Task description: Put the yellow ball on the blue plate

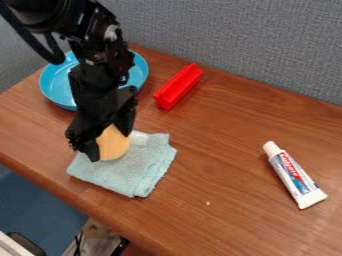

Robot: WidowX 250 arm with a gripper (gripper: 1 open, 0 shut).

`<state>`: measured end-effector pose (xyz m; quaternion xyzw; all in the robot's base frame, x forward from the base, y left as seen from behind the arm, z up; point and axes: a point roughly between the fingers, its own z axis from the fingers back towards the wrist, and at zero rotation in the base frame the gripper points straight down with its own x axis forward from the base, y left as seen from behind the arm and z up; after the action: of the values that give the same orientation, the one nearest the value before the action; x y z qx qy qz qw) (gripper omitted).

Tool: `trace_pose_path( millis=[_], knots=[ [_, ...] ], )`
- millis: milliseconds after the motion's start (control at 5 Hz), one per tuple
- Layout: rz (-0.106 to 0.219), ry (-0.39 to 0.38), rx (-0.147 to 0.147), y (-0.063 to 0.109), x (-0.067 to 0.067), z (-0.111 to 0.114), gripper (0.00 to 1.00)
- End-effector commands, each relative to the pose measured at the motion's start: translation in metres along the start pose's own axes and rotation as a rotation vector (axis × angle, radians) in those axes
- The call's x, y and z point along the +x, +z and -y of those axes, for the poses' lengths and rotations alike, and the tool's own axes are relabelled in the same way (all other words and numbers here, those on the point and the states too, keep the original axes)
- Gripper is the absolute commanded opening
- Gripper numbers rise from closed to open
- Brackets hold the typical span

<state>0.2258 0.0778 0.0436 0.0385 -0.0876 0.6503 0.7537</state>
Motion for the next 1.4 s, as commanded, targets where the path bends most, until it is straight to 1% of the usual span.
trace_pose_path(
  millis=[0,600,1200],
  knots=[
    [0.016,-0.007,0.028,-0.0032,0.0014,-0.0045,1.0],
    [0.039,-0.02,0.064,-0.0059,0.0021,-0.0072,1.0],
    [0.054,-0.032,0.099,-0.0074,0.0031,-0.0099,1.0]
  ],
)
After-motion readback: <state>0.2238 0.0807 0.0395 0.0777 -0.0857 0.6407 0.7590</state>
